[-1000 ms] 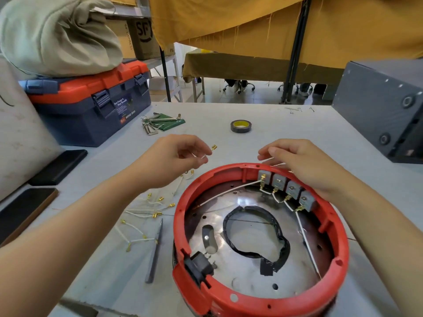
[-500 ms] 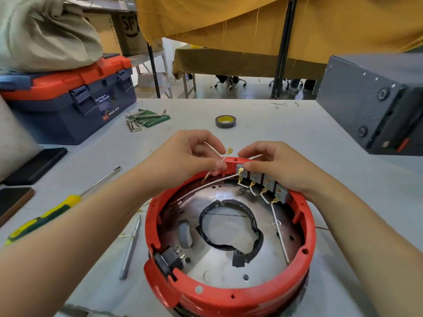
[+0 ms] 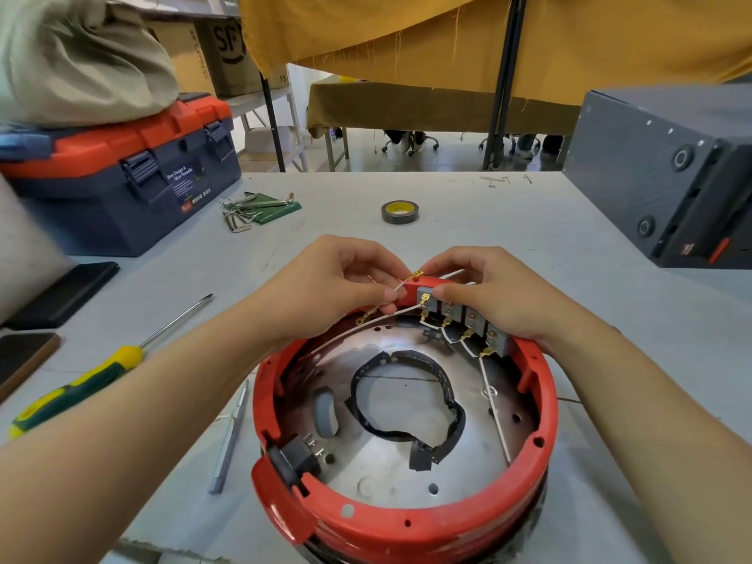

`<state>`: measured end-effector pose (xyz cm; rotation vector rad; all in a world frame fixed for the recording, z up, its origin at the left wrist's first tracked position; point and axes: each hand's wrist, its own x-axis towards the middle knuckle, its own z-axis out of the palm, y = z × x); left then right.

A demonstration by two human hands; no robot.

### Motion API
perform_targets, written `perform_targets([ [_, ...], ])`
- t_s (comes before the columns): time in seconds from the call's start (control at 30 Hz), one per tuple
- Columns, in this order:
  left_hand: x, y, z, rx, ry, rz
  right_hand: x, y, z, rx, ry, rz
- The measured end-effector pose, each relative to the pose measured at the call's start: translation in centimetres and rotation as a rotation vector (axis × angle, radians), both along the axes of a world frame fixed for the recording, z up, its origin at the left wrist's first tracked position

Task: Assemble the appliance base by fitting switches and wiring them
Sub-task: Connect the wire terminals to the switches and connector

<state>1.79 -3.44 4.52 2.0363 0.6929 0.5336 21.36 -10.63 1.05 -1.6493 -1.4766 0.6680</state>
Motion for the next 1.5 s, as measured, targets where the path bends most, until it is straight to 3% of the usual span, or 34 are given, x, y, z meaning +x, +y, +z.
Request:
perform_targets([
  [0.57, 0.6, 0.0, -0.2, 0.121, 0.113, 0.095, 0.4, 0.3, -0.5, 0.005, 0.024, -0.061],
  [1.5, 3.4, -0.9, -1.1, 0.176, 0.183, 0.032, 0.7, 0.1, -0.3, 0.001, 0.084, -0.06],
])
